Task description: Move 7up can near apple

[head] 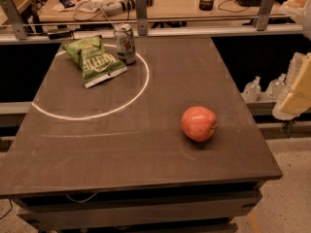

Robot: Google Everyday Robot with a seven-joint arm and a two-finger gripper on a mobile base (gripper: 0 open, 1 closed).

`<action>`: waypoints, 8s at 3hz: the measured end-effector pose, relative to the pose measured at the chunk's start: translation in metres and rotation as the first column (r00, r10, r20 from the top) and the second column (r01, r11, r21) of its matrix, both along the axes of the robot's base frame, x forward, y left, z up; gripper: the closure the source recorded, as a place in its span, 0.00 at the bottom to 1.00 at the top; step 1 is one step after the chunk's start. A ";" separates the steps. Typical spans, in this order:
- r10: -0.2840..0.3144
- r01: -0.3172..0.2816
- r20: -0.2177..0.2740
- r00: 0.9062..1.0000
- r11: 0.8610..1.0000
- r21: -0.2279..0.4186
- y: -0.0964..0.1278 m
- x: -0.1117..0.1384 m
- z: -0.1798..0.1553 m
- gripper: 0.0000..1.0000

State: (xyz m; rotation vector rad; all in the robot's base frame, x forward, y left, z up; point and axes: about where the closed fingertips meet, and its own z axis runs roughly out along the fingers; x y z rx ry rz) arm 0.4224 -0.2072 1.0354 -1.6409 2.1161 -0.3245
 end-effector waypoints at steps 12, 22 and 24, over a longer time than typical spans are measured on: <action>-0.131 0.033 0.062 0.989 0.621 0.783 0.125 0.287 -0.105 0.00; -0.121 0.030 0.043 0.992 0.542 0.840 0.262 0.383 -0.148 0.18; -0.098 0.021 0.037 0.994 0.538 0.843 0.264 0.386 -0.149 0.64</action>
Offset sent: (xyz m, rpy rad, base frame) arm 0.0121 0.0045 0.0020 0.0931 -0.0693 -0.0762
